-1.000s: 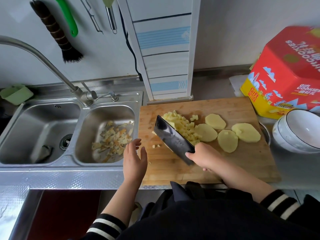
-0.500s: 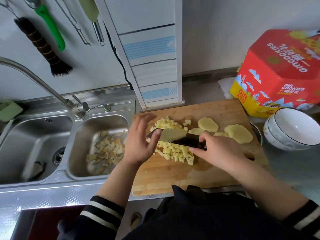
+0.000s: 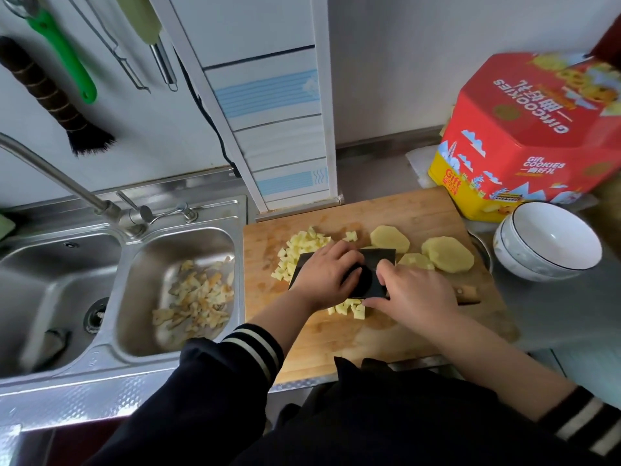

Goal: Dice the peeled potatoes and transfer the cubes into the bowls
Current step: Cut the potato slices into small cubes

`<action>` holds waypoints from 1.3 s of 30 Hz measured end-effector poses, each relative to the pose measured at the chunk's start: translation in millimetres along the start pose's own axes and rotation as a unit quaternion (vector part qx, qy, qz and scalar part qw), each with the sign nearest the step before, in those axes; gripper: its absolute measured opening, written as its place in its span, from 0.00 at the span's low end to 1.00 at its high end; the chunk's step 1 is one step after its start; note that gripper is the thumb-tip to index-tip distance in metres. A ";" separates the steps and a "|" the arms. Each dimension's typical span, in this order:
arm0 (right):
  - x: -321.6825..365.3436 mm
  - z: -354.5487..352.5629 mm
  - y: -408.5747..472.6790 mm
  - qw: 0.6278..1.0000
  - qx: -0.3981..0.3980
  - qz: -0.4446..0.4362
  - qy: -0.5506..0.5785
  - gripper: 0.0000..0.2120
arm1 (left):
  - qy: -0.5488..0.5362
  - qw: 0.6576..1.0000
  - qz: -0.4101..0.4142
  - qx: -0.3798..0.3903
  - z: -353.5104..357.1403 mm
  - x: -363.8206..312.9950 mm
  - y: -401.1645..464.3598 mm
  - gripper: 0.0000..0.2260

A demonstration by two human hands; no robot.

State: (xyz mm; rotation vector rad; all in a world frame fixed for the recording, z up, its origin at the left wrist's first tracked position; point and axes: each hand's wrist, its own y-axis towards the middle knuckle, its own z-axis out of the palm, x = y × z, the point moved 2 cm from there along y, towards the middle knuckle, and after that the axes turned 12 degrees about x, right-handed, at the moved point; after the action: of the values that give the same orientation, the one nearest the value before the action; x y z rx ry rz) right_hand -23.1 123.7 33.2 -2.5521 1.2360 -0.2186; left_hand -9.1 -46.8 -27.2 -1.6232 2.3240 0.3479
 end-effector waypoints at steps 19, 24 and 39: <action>-34.3 -5.2 -17.5 0.998 0.006 0.056 0.038 0.24 | -0.080 0.986 -0.148 0.010 0.2 26.1 7.9 0.07; -44.1 -11.6 -25.6 0.996 0.017 0.072 0.056 0.23 | -0.102 0.972 -0.214 0.009 0.3 34.2 6.7 0.09; -63.4 7.1 -47.3 0.951 -0.051 0.191 0.237 0.22 | 0.006 0.956 -0.273 -0.104 -5.3 19.5 -10.7 0.08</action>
State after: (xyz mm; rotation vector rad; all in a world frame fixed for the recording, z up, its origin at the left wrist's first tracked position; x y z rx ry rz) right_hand -25.4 202.6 41.5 -2.3494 1.9276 -0.7253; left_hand -5.9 -69.3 -29.8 -2.2787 1.7830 0.4631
